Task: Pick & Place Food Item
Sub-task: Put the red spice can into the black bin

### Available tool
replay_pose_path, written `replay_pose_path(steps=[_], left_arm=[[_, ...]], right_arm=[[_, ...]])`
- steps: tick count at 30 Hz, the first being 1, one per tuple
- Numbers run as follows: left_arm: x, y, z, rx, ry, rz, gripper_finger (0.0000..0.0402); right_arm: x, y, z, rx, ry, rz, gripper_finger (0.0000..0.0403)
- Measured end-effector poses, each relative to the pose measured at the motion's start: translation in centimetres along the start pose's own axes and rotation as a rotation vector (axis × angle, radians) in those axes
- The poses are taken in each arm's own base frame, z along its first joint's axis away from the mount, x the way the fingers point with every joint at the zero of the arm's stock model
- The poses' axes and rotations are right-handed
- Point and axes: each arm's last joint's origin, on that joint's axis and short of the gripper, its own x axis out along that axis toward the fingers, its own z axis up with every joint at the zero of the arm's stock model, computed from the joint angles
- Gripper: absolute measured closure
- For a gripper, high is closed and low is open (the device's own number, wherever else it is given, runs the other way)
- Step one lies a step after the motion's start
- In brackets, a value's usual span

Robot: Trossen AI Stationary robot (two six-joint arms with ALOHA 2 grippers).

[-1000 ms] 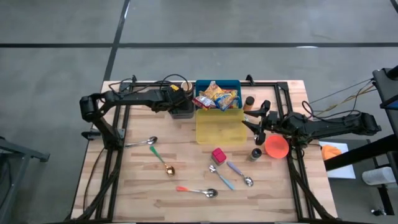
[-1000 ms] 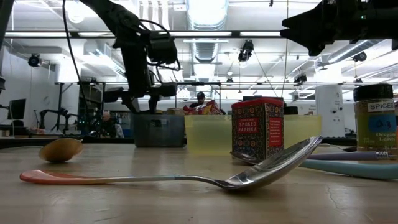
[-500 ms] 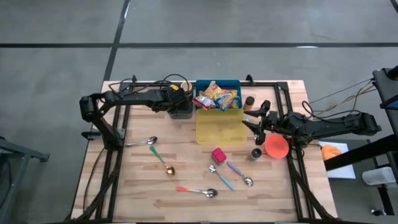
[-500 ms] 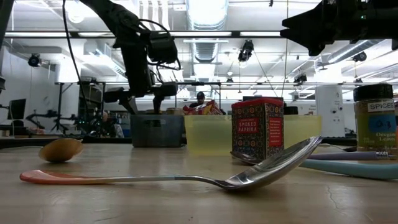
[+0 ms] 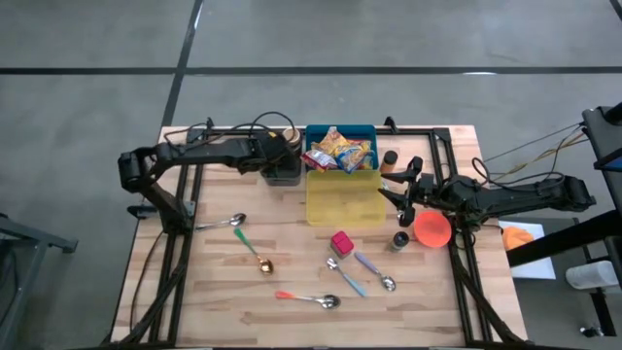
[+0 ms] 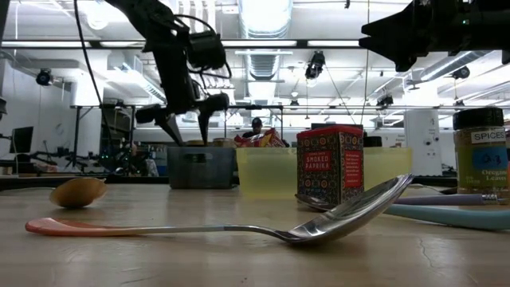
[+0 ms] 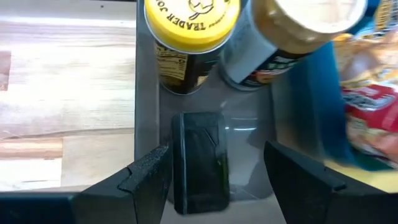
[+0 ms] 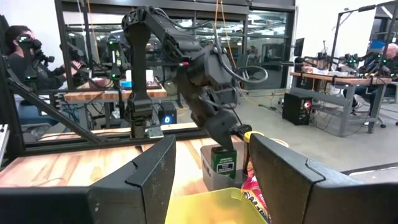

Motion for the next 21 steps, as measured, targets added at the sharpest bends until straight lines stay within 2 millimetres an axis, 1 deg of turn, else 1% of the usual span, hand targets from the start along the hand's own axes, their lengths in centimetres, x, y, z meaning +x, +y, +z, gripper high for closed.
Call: replay_pose_path(steps=[7, 10, 14, 17, 21], left_arm=[[-2.8, -0.2, -0.5, 0.027, -0.022, -0.081, 0.0146], [-4.1, -0.3, -0.9, 0.075, -0.033, -0.122, 0.0146], [-5.9, -0.6, -1.9, 0.161, -0.045, -0.185, 0.0146], [-7.3, -1.0, -2.7, 0.255, -0.069, -0.243, 0.0146], [-9.0, -1.9, -4.2, 0.470, -0.126, -0.352, 0.0146]], right_arm=[[0.0, 0.0, 0.0, 0.000, 0.000, 0.000, 0.0199], [0.0, 0.0, 0.0, 0.000, 0.000, 0.001, 0.0199], [0.0, 0.0, 0.0, 0.000, 0.000, 0.000, 0.0199], [0.0, 0.0, 0.0, 0.000, 0.000, 0.001, 0.0199], [0.0, 0.0, 0.0, 0.000, 0.000, 0.001, 0.0199]])
